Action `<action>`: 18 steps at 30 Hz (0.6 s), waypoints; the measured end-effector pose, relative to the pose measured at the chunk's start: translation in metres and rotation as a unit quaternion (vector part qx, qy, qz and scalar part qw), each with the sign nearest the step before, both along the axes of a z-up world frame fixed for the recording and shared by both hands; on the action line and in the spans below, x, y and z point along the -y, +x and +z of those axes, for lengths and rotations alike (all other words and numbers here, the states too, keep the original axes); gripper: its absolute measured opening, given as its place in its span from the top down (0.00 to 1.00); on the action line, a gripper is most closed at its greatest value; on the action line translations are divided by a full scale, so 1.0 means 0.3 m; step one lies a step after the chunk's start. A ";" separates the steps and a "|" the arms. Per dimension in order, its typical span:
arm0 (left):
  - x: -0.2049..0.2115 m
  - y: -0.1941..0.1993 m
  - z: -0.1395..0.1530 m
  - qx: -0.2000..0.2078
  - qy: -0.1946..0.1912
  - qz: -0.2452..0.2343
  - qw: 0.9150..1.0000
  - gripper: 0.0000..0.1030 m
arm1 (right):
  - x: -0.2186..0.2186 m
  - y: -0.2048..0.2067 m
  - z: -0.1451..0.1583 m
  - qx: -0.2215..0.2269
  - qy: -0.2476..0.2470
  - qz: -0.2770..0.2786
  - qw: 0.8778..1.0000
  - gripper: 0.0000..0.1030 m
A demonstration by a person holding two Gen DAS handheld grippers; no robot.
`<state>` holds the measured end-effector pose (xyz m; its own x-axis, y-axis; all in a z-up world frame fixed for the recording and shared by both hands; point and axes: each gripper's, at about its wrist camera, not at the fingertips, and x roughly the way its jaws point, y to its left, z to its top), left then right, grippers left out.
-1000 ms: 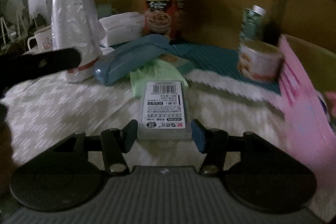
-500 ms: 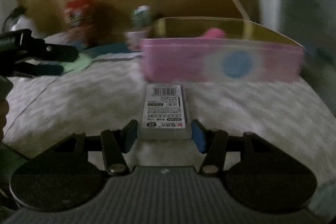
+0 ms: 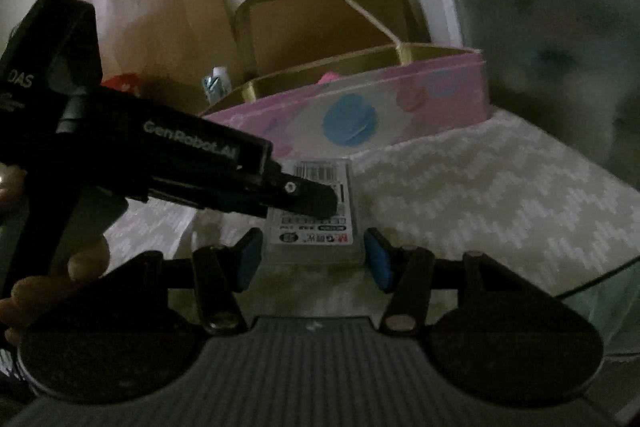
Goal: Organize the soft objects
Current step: 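Lift the packet with the right gripper while the left gripper grasps it, then lower the packet into the pink tin box and open the left gripper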
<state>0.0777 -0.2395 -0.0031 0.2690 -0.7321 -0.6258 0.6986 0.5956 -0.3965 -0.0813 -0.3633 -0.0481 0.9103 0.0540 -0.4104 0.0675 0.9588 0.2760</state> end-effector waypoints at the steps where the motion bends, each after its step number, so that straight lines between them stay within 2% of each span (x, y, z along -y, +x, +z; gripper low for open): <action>1: 0.000 0.002 0.030 0.010 -0.010 -0.001 1.000 0.64 | 0.012 -0.001 0.009 0.013 0.005 0.000 1.000 0.44; 4: 0.018 0.009 0.134 0.058 -0.032 0.003 0.998 0.64 | 0.023 0.015 0.064 0.058 -0.009 -0.002 0.998 0.44; 6: 0.041 0.039 0.195 0.085 -0.032 0.007 0.996 0.62 | 0.025 0.052 0.115 0.090 -0.032 -0.005 0.995 0.44; 10: 0.102 0.162 0.247 0.103 -0.029 0.033 0.994 0.62 | 0.070 0.201 0.181 0.118 -0.047 -0.007 0.992 0.44; 13: 0.159 0.277 0.220 0.095 -0.005 0.051 0.994 0.58 | 0.110 0.335 0.187 0.107 -0.046 -0.010 0.993 0.44; 14: 0.172 0.308 0.208 0.093 0.006 0.060 0.994 0.51 | 0.122 0.390 0.179 0.093 -0.050 -0.016 0.994 0.44; 15: 0.186 0.342 0.195 0.089 0.020 0.071 0.993 0.40 | 0.126 0.422 0.174 0.082 -0.054 -0.020 0.995 0.44; 17: 0.207 0.398 0.174 0.074 0.044 0.096 0.992 0.31 | 0.133 0.513 0.164 0.053 -0.068 -0.022 0.996 0.44; 18: 0.210 0.425 0.160 0.065 0.049 0.107 0.991 0.31 | 0.138 0.547 0.151 0.038 -0.074 -0.020 0.996 0.43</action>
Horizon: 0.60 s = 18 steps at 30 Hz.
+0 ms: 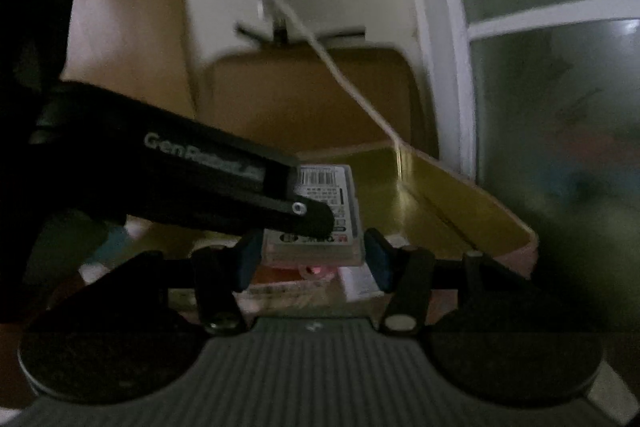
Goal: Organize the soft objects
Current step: 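Lower the packet into the pink tin box and open the left gripper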
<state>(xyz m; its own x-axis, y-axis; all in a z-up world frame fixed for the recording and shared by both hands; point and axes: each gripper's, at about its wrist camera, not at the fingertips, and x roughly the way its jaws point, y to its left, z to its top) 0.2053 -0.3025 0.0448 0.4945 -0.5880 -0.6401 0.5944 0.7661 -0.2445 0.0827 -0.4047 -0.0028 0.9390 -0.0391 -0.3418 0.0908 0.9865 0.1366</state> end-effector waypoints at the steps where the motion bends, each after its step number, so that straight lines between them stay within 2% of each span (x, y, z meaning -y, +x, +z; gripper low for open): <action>1: -0.006 0.014 -0.007 -0.008 -0.001 0.008 1.000 0.31 | 0.004 0.031 -0.009 -0.010 -0.004 -0.003 1.000 0.43; 4: -0.056 0.011 -0.004 -0.020 -0.026 0.009 0.999 0.31 | 0.010 0.057 -0.024 -0.017 -0.020 -0.018 0.999 0.41; 5: -0.076 -0.003 0.004 -0.017 -0.033 0.006 0.999 0.31 | 0.015 0.043 -0.020 -0.012 -0.009 -0.018 1.000 0.41; 7: -0.124 -0.039 0.027 -0.005 -0.050 0.001 0.999 0.31 | 0.018 -0.016 -0.012 0.011 0.015 -0.017 1.000 0.42; 11: -0.231 -0.154 0.058 0.016 -0.090 -0.015 0.996 0.31 | -0.020 -0.149 -0.002 0.060 0.033 -0.029 0.997 0.42; 16: -0.384 -0.312 0.067 0.054 -0.106 -0.034 0.992 0.30 | -0.095 -0.276 -0.004 0.093 0.052 -0.034 0.994 0.42; 18: -0.461 -0.369 0.056 0.065 -0.109 -0.037 0.991 0.27 | -0.127 -0.308 0.000 0.099 0.057 -0.026 0.993 0.42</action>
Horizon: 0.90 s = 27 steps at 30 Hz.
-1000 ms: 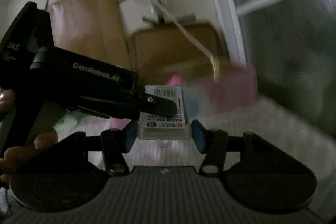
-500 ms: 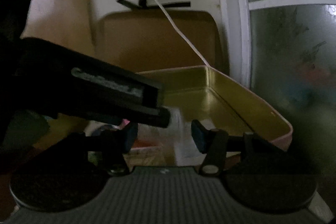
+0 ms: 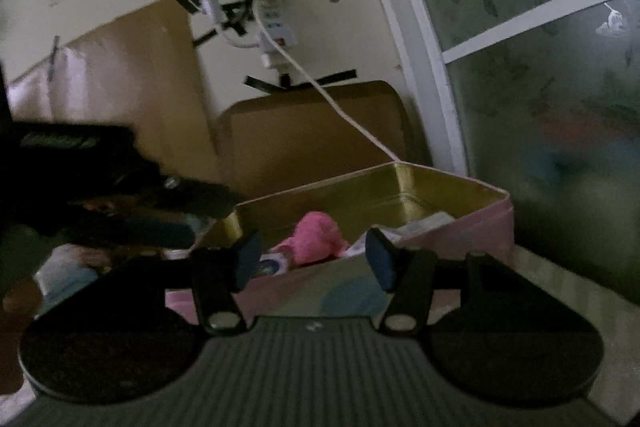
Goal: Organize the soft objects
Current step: 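Lower the packet into the pink tin box and open the left gripper, then move the right gripper to the blue plastic case and grasp it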
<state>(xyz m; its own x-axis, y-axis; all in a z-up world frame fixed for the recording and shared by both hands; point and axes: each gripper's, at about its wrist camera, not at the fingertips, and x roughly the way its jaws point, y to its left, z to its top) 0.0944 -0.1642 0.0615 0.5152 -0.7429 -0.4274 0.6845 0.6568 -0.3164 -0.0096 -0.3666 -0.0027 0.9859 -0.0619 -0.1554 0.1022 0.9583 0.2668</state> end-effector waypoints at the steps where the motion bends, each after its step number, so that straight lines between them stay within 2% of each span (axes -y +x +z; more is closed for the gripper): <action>1: -0.037 -0.019 -0.009 0.002 0.000 0.003 1.000 0.27 | -0.014 -0.015 0.002 0.002 0.001 0.005 1.000 0.42; 4: -0.175 -0.052 -0.057 -0.004 0.007 0.029 1.000 0.25 | -0.073 -0.036 0.012 -0.001 -0.001 0.037 0.999 0.42; 7: -0.316 -0.051 -0.122 -0.025 0.026 0.078 0.996 0.25 | -0.148 -0.026 0.024 -0.013 -0.021 0.077 0.997 0.42; 11: -0.493 -0.052 -0.195 -0.028 0.080 0.167 0.982 0.25 | -0.272 0.021 0.029 -0.039 -0.040 0.141 0.988 0.42; 14: -0.622 -0.083 -0.217 -0.017 0.089 0.213 0.973 0.25 | -0.368 0.084 0.023 -0.072 -0.046 0.183 0.979 0.42; 18: -0.777 -0.127 -0.215 -0.009 0.056 0.263 0.963 0.25 | -0.495 0.207 0.033 -0.103 -0.032 0.246 0.963 0.42; 23: -0.900 -0.189 -0.204 0.026 0.012 0.314 0.949 0.25 | -0.682 0.389 0.053 -0.148 -0.004 0.266 0.953 0.42; 25: -0.929 -0.209 -0.199 0.036 -0.020 0.317 0.947 0.25 | -0.775 0.455 0.058 -0.156 -0.009 0.272 0.949 0.42; 27: -0.930 -0.226 -0.193 0.053 -0.027 0.314 0.948 0.24 | -0.837 0.501 0.055 -0.164 -0.020 0.269 0.949 0.42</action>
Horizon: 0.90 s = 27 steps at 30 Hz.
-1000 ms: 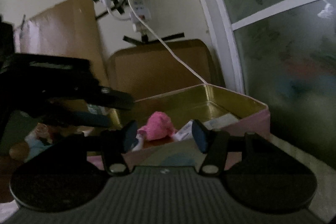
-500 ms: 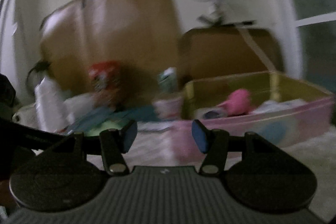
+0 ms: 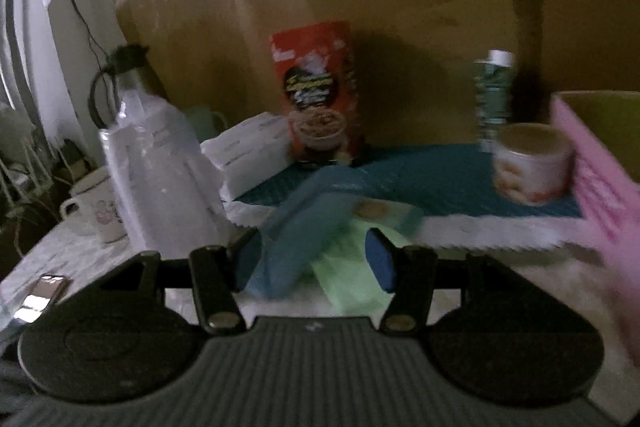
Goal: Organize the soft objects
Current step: 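Move the right gripper to the blue plastic case and grasp it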
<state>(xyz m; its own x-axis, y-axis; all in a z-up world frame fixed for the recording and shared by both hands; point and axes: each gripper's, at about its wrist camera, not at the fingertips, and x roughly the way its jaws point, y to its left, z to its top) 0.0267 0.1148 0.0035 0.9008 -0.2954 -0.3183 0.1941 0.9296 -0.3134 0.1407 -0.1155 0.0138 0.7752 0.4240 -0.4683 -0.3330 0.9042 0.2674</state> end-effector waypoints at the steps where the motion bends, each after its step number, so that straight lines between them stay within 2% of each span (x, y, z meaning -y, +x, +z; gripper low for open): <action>1: 0.008 -0.004 0.003 0.006 0.005 -0.003 1.000 0.24 | -0.033 0.033 -0.002 -0.007 -0.006 -0.006 1.000 0.42; 6: 0.062 -0.044 0.012 0.042 0.046 -0.017 0.998 0.21 | -0.121 0.175 -0.006 -0.052 -0.014 -0.026 0.998 0.42; 8: 0.070 -0.057 0.015 0.053 0.053 -0.020 0.997 0.21 | -0.164 0.210 -0.015 -0.058 -0.047 -0.027 0.997 0.40; 9: 0.072 -0.060 0.012 0.055 0.054 -0.022 0.997 0.21 | -0.182 0.225 -0.025 -0.065 -0.062 -0.024 0.996 0.37; 11: 0.067 -0.063 0.012 0.055 0.049 -0.023 0.997 0.21 | -0.192 0.242 -0.039 -0.070 -0.063 -0.019 0.995 0.35; 15: 0.042 -0.048 0.007 0.046 0.030 -0.023 0.998 0.20 | -0.165 0.227 -0.025 -0.077 -0.061 -0.012 0.995 0.42; 19: 0.035 -0.040 0.005 0.039 0.025 -0.022 0.999 0.20 | -0.114 0.161 -0.020 -0.070 -0.068 0.009 0.995 0.44; 20: 0.035 -0.039 0.005 0.037 0.026 -0.023 0.999 0.20 | -0.096 0.131 -0.018 -0.067 -0.068 0.015 0.995 0.47; 21: 0.036 -0.038 0.005 0.036 0.027 -0.024 0.999 0.20 | -0.084 0.105 -0.015 -0.060 -0.068 0.021 0.996 0.62; 22: 0.036 -0.037 0.005 0.033 0.027 -0.026 0.999 0.20 | -0.060 0.071 -0.004 -0.047 -0.060 0.031 0.997 0.70; 23: 0.037 -0.035 0.005 0.030 0.027 -0.028 0.999 0.20 | -0.038 0.034 0.012 -0.040 -0.059 0.044 0.996 0.93; 24: 0.037 -0.028 0.005 0.023 0.026 -0.034 0.999 0.20 | -0.015 -0.004 0.022 -0.043 -0.062 0.058 0.995 0.97; 27: 0.032 -0.012 0.002 0.008 0.009 -0.046 0.999 0.20 | 0.033 -0.088 0.013 -0.050 -0.071 0.085 0.993 0.95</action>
<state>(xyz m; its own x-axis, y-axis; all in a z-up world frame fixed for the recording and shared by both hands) 0.0231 0.1051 0.0040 0.8748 -0.3717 -0.3109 0.2838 0.9130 -0.2930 0.1143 -0.1254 0.0176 0.6439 0.4694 -0.6042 -0.4626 0.8679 0.1811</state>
